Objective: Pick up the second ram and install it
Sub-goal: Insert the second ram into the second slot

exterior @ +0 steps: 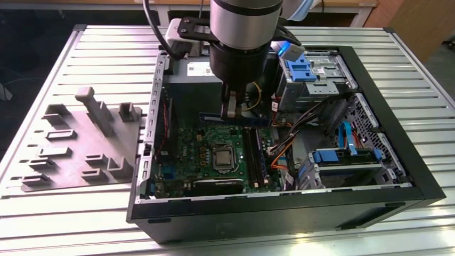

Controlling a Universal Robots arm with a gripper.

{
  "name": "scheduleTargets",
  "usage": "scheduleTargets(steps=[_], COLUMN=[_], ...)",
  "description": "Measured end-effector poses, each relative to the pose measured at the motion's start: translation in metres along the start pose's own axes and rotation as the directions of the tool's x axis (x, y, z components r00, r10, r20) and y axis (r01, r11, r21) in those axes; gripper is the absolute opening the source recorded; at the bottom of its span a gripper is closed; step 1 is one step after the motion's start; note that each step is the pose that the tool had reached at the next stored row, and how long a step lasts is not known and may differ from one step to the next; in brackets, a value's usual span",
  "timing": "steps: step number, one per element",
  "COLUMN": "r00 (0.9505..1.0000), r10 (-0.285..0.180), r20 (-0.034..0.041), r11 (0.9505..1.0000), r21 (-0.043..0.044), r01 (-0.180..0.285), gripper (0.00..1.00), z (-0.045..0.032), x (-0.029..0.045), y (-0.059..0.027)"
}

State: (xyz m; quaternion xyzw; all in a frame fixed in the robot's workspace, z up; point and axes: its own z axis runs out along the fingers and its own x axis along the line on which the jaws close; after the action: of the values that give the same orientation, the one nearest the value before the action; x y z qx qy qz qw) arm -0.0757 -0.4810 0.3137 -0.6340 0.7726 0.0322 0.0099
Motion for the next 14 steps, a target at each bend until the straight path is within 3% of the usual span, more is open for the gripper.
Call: scheduleTargets(steps=[4,7,11,14], r00=[0.9974,0.9920,0.9803,0.9680], r10=[0.072,0.126,0.197,0.251], r20=[0.0028,0.0052,0.0085,0.0111], r11=[0.9974,0.9920,0.9803,0.9679], r21=[0.0040,0.0069,0.0104,0.0130], r01=[-0.072,-0.126,-0.197,-0.251], gripper=[0.13,0.13,0.13,0.13], z=[0.0008,0.0014,0.0022,0.0027], x=[0.0000,0.0001,0.0001,0.0002], y=[0.0000,0.0000,-0.0001,-0.0001])
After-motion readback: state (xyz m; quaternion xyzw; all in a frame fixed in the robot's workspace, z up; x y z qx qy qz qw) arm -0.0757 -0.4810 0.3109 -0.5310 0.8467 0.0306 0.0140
